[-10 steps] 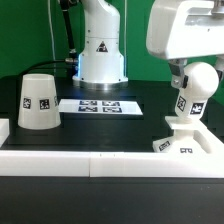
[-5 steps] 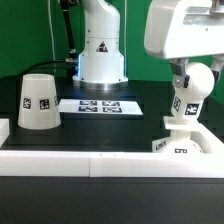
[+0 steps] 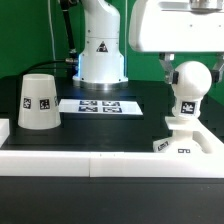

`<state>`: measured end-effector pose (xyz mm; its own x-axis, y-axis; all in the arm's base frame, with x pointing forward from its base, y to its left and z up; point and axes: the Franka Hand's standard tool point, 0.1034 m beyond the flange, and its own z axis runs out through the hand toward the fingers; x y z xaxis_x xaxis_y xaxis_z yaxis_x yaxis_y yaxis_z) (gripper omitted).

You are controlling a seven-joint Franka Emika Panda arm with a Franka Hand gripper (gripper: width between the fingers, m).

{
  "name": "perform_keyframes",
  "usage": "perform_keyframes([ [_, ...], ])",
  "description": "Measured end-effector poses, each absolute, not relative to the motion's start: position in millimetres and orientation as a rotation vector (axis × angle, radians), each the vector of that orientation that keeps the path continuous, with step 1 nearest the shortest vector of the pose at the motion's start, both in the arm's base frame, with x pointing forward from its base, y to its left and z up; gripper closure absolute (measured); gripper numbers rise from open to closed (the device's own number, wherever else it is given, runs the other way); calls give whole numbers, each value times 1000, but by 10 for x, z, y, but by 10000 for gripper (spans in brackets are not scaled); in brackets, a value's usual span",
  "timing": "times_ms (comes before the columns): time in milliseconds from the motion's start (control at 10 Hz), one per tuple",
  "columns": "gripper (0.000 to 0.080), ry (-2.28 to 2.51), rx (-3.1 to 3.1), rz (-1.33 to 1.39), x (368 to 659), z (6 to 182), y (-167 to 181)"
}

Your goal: Assemble lamp

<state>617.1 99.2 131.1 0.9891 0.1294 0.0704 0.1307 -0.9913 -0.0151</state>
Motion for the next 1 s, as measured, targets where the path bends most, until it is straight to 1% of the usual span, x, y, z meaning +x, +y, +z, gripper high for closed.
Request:
perform_keyframes([
  [200, 222, -18, -3110, -149, 6152, 1318, 992],
  [700, 222, 464, -3066, -141, 6161, 1316, 931],
  [1000, 222, 953, -2927, -33, 6134, 1306, 930],
])
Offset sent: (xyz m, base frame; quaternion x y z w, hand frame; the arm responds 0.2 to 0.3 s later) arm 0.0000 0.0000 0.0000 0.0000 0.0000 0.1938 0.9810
